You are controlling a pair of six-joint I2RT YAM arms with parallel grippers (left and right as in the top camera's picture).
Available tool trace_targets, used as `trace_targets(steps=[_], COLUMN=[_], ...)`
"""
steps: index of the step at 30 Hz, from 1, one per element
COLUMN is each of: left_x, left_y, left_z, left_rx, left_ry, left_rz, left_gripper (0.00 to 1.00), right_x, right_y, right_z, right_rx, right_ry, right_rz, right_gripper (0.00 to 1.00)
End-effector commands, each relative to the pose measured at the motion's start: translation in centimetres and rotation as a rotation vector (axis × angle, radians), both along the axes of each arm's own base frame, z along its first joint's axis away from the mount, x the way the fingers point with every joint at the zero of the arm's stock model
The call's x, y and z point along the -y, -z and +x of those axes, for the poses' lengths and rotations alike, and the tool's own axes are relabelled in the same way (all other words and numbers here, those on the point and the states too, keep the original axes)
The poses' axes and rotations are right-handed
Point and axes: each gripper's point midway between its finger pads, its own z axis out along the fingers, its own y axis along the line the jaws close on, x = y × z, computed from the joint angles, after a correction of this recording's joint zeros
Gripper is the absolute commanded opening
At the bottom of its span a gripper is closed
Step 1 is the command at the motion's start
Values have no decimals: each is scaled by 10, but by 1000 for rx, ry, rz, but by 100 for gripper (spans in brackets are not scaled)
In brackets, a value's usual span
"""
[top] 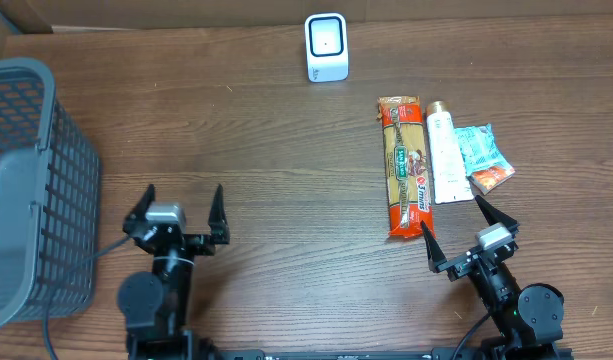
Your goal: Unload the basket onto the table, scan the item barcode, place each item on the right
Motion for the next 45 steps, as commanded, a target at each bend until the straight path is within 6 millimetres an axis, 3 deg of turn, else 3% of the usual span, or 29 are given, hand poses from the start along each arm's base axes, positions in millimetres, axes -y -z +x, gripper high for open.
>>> trace_targets(steps=[1, 9, 45], left_x=[-13, -12, -10], left_y=[20, 70, 65], left_z=[-6, -15, -16], left_rx=[11, -67, -43], left_ry=[-102, -95, -83], left_rz=[-14, 109, 112], left_gripper=[100, 100, 100], right_x=[1, 1, 1], right_y=[1, 1, 1], right_z=[0, 0, 0], right_rx=[6, 6, 6], right_ry=[3, 3, 3], right_rz=[4, 4, 4], right_gripper=[100, 100, 100])
